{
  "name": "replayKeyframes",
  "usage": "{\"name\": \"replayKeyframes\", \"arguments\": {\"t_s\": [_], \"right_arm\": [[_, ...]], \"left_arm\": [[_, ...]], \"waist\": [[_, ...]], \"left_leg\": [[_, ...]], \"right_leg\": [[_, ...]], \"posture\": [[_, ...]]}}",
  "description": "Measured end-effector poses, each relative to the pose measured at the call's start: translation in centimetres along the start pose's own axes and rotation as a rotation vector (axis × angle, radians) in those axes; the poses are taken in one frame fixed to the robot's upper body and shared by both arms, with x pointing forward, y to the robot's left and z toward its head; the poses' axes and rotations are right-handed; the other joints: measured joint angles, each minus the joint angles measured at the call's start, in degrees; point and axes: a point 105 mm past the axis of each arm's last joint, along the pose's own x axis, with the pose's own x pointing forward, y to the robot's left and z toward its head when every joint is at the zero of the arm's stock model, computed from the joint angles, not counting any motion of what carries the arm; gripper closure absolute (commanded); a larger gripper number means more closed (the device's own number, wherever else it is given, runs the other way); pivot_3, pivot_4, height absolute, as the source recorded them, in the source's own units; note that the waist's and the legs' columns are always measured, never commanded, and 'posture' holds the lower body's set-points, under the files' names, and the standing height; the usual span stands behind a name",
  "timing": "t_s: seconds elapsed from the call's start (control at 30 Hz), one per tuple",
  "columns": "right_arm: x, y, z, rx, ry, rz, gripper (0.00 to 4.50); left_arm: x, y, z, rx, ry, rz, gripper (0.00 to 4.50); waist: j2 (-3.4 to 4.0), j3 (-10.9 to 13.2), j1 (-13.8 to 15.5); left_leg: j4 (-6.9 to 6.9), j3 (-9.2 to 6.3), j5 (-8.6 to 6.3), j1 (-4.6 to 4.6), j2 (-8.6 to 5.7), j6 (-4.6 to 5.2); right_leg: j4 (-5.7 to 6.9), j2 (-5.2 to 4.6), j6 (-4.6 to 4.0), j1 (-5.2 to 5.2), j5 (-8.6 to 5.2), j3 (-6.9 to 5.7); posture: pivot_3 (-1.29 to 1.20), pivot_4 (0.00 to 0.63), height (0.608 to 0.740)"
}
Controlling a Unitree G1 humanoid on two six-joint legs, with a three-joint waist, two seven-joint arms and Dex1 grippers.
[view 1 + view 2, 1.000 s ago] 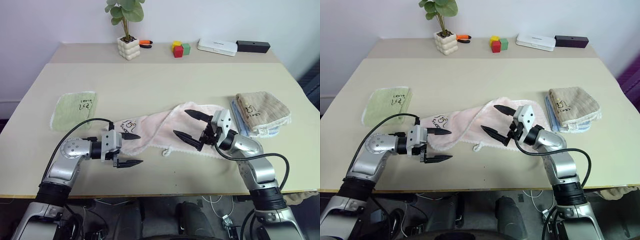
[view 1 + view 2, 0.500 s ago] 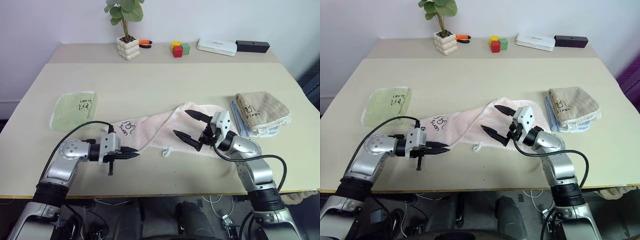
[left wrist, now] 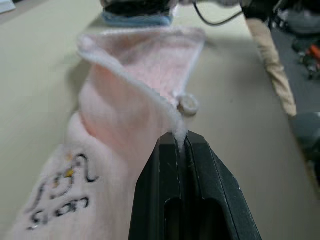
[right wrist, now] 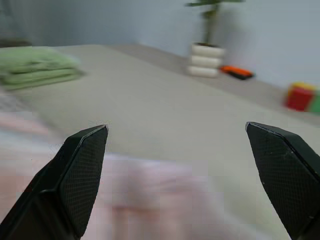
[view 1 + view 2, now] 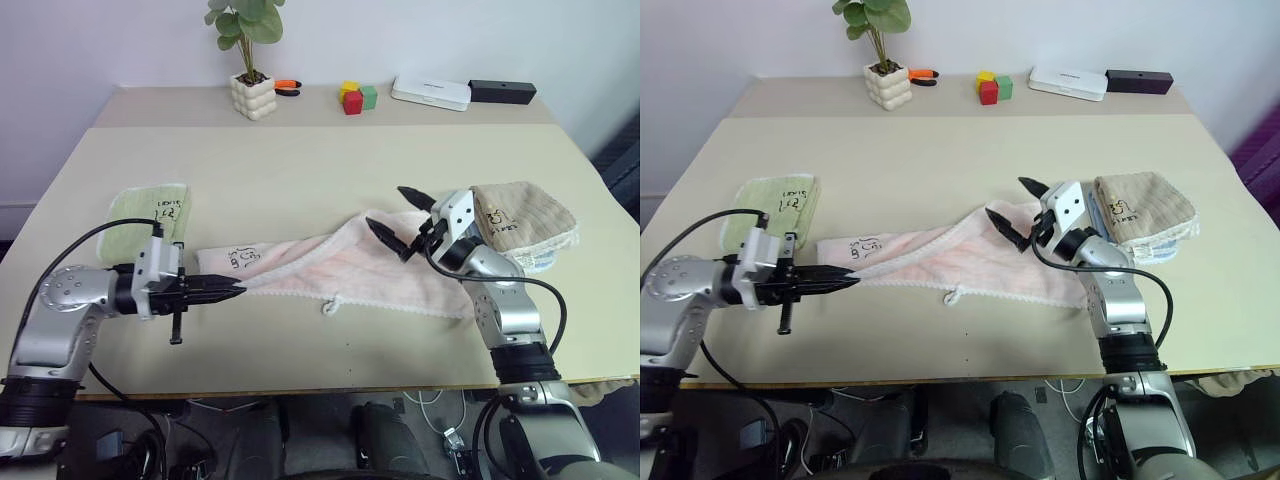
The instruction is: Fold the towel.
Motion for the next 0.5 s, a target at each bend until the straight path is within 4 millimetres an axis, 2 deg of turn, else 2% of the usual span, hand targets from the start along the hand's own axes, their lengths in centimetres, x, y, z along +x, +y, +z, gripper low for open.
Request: {"name": "replayKeyframes", "arguments": {"t_s": [0.2,0.33,0.5], "right_arm": [[0.5,-2.9,-0.4,-0.001,0.028,-0.103,0.00],[0.4,-4.5,-2.0,-0.015,0.144,-0.119,0.00],[1.2,-5.2,-3.8,0.029,0.284,-0.092,0.00]], "left_arm": [[-1.1,-3.0,-0.1,-0.125,0.052,-0.051,4.40],[-1.2,-4.9,-0.9,-0.200,0.073,-0.064,4.40],[-1.1,-6.5,-2.0,-0.249,0.106,-0.069,4.40]], "waist": [[0.03,0.02,-0.86],[0.04,0.03,-0.85],[0.05,0.03,-0.90]], "left_leg": [[-0.09,0.02,0.00,0.01,0.03,0.00],[-0.10,0.03,0.00,0.01,0.04,0.00],[-0.11,0.09,0.00,0.00,0.04,0.00]], "right_leg": [[0.00,0.01,0.00,-0.05,0.00,0.01],[0.01,0.01,-0.04,-0.07,-0.02,0.01],[-0.01,0.01,-0.18,-0.11,-0.09,0.06]], "posture": [[0.00,0.150,0.735],[0.00,0.150,0.735],[0.00,0.150,0.735]]}}
